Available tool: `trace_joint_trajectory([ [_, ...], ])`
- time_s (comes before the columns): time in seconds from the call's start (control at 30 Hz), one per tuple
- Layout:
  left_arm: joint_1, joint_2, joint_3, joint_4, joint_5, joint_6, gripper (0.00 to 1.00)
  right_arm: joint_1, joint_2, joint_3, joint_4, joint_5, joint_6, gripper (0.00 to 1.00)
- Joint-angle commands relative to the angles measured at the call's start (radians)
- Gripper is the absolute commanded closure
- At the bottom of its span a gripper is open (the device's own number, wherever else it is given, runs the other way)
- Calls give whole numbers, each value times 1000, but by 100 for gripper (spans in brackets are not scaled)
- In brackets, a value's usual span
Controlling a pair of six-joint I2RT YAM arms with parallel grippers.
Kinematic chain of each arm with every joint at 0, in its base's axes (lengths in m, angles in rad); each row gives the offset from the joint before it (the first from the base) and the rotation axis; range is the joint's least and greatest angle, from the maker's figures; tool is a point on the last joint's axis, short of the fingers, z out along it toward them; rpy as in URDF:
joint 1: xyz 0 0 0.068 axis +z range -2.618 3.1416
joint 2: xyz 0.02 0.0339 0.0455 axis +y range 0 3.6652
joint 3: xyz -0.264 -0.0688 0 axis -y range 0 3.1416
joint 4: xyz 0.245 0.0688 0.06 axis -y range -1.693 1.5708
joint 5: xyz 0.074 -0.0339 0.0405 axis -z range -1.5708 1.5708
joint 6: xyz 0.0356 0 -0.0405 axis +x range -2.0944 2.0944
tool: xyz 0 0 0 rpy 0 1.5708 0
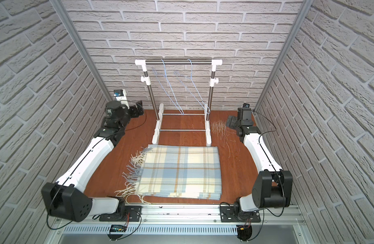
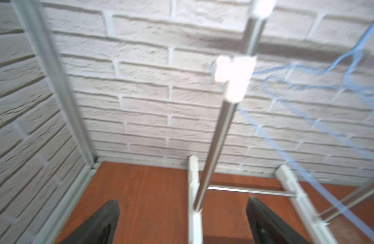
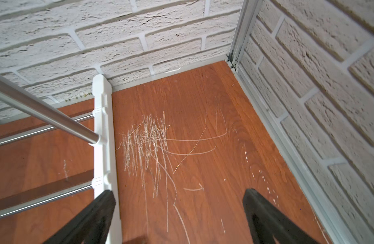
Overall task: Hang the scarf on the hanger
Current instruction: Pick up the hanger from the clothesline.
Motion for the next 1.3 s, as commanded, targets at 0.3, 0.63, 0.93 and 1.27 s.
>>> trace_joint_trajectory([
  [0.3, -133, 474, 742, -298, 174, -508, 4, 78, -25, 150, -219, -117, 18, 9],
  [0.63, -204, 608, 900, -352, 205, -565, 4, 81, -5, 129, -201, -96, -10, 9],
  [0.93, -209, 625, 894, -439, 166, -532, 33, 80, 31, 156, -194, -104, -16, 10],
  [1.27, -206, 611, 923, -473, 153, -434, 100, 80, 45, 163, -176, -120, 1, 13],
])
